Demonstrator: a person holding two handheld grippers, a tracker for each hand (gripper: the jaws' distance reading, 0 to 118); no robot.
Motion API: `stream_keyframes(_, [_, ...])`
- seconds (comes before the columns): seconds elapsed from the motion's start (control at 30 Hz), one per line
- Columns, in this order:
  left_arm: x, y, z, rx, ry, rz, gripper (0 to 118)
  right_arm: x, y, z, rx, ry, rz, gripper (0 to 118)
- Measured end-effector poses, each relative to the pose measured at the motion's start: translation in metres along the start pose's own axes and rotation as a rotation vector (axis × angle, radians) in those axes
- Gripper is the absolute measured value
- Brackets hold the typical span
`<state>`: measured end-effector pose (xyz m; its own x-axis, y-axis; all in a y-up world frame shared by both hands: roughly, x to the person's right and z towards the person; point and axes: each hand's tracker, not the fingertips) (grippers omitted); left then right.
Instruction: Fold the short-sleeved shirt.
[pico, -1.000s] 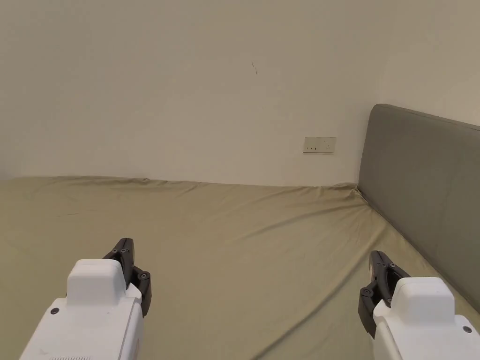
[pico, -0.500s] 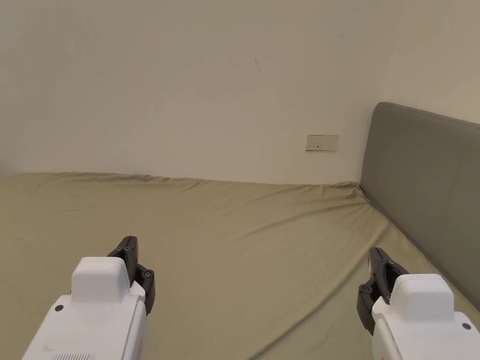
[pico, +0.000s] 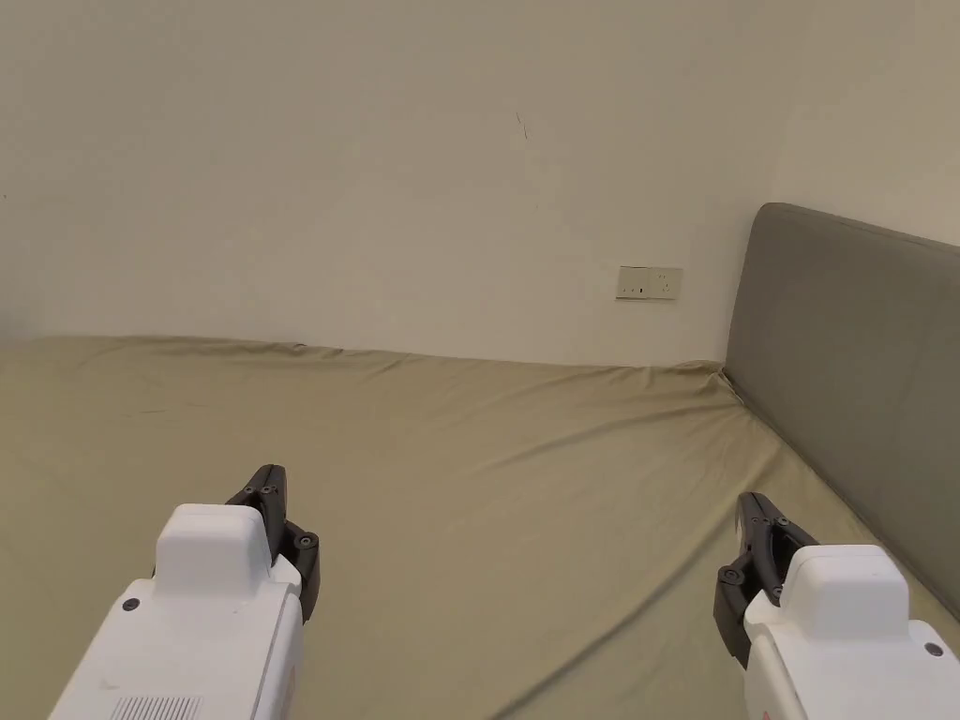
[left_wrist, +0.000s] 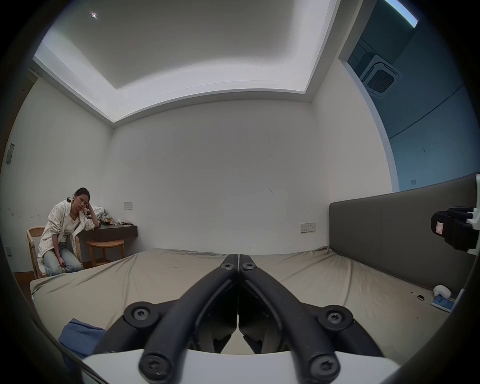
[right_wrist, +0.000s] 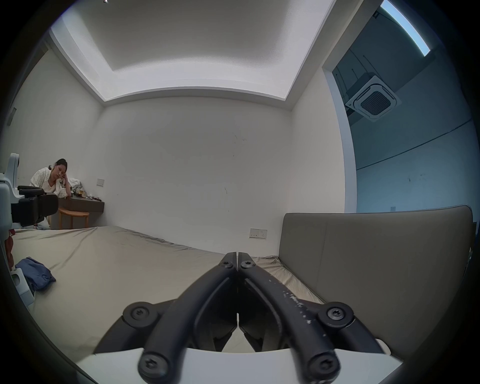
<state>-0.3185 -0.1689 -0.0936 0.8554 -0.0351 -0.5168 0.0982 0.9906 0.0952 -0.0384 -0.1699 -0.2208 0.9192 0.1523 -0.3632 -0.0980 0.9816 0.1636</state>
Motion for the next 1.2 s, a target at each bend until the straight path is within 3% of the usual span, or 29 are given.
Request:
stream_keyframes(0.87, [0.0028, -0.0047, 0.0027, 0.007, -0.008, -0.007, 0, -0.0012, 0.0007, 0.0044, 0.015, -0.004, -0.017, 2])
stream_keyframes(0.9, [0.0026, -0.0047, 0.0028, 0.01, -0.005, -0.003, 6, -0.0006, 0.0012, 0.0044, 0.014, -0.008, -0.019, 6])
stream_keyframes(0.97, [0.0022, -0.0046, 0.0028, 0.014, 0.004, 0.004, 28, 0.0011, 0.001, 0.0052, 0.023, -0.015, -0.018, 22])
stream_keyframes(1.03, [0.0004, -0.0039, 0.0024, 0.006, 0.0, 0.015, 33, 0.003, 0.0018, 0.0056, 0.025, -0.014, -0.028, 50])
stream_keyframes(1.13, [0.0, -0.0047, 0.0022, 0.007, 0.012, 0.02, 37, 0.0021, 0.0025, 0.0052, 0.021, -0.018, -0.018, 57])
stream_keyframes(1.17, [-0.0002, -0.0047, 0.0023, 0.008, 0.015, 0.022, 45, 0.0021, 0.0021, 0.005, 0.023, -0.016, -0.018, 60])
stream_keyframes(1.2, [-0.0007, -0.0046, 0.0025, 0.009, 0.014, 0.026, 62, 0.0022, 0.0019, 0.005, 0.025, -0.009, -0.025, 63])
